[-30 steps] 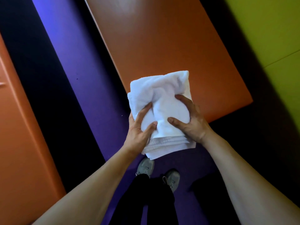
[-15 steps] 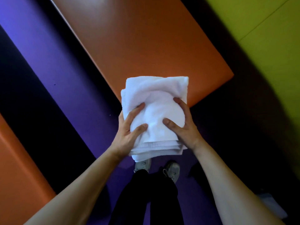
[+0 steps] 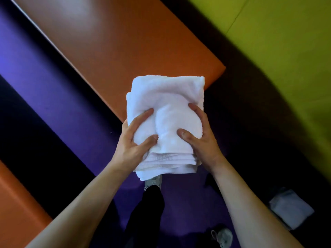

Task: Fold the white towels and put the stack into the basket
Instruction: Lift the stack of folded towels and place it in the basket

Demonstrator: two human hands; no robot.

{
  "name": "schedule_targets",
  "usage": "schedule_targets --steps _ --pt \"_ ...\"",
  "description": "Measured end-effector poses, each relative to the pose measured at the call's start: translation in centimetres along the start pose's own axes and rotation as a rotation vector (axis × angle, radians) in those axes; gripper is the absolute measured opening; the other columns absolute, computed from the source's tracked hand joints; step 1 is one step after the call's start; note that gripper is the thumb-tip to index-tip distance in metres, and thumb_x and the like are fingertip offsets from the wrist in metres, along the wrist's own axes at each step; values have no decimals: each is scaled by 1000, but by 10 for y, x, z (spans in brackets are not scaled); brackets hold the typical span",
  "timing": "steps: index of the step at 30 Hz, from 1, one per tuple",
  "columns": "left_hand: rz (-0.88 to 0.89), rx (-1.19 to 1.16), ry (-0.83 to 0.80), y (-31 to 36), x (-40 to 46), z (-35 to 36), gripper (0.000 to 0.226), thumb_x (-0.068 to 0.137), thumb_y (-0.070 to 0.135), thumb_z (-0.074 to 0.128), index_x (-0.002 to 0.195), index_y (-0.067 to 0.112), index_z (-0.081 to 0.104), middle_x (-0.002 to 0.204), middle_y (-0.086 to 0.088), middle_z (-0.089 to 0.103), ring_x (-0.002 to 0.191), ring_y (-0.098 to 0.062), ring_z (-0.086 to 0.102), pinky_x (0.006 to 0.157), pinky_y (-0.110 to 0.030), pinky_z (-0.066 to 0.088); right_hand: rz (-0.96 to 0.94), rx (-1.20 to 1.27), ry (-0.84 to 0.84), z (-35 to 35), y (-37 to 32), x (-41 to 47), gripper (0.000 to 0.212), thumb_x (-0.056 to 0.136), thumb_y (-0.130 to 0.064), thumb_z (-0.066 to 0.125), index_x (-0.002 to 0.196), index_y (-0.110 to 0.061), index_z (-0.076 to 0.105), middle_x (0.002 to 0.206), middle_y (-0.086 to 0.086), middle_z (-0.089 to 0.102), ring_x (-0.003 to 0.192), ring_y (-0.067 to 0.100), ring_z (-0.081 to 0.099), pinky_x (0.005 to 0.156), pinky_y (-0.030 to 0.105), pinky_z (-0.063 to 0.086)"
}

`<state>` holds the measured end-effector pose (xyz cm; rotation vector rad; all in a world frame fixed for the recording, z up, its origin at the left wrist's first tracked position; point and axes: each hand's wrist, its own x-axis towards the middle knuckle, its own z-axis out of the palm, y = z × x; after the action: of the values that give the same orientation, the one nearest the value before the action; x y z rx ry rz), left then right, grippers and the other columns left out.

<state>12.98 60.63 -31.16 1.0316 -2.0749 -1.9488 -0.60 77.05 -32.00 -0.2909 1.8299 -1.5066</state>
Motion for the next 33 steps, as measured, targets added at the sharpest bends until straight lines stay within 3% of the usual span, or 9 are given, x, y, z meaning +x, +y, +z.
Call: schedule_targets --steps 7,11,14,18,21,24,27,29,33 --pt "100 55 -164 25 -40 110 58 78 34 72 129 57 55 141 3 43 130 -4 47 100 -14 45 -28 40 147 -108 14 -80 70 80 -35 78 140 -47 43 148 -19 42 134 7 46 109 46 44" --pt "140 124 -255 25 -79 192 59 77 43 71 130 58 53 139 4 45 129 -10 48 105 -26 45 -24 63 238 -181 39 -146 68 81 -35 78 139 -47 44 145 -19 43 129 6 49 108 43 47" --pt "153 168 -328 19 -114 257 59 75 46 70 129 62 51 138 5 45 129 -9 48 100 -14 43 3 94 317 -234 66 -203 67 83 -33 77 139 -48 44 144 -19 43 129 6 48 108 42 47" --pt "79 205 -454 0 -163 346 62 77 38 71 132 59 51 140 4 41 129 -10 45 99 -20 42 69 185 415 -300 111 -281 67 82 -30 77 137 -49 45 141 -17 47 124 5 53 103 39 51" --pt "63 224 -541 -25 -198 411 63 77 39 72 133 57 51 142 6 41 128 -6 45 92 -11 43 103 282 502 -343 155 -336 67 80 -26 77 136 -47 48 139 -13 50 121 6 57 100 37 54" --pt "32 234 -614 -59 -223 468 61 76 39 73 130 59 53 142 7 41 128 -5 47 88 -7 47 146 360 572 -376 203 -378 66 81 -19 75 135 -46 50 136 -9 54 119 8 60 89 27 56" --pt "12 276 -695 -93 -230 514 58 81 36 76 129 60 53 140 8 41 127 -7 47 91 -11 46 183 381 637 -400 253 -400 63 84 -19 73 134 -50 49 134 -16 54 111 -3 60 81 18 55" --pt "16 317 -732 -115 -219 537 59 86 29 76 129 62 52 140 9 40 128 -8 45 90 -10 43 189 391 674 -412 286 -395 63 83 -23 73 133 -53 49 134 -18 54 113 -2 60 84 22 56" --pt "75 401 -744 -157 -176 582 60 86 26 74 130 60 52 139 6 40 121 -3 46 85 -1 43 160 448 723 -439 353 -356 66 74 -32 77 132 -50 52 138 -10 55 124 13 58 101 44 51"
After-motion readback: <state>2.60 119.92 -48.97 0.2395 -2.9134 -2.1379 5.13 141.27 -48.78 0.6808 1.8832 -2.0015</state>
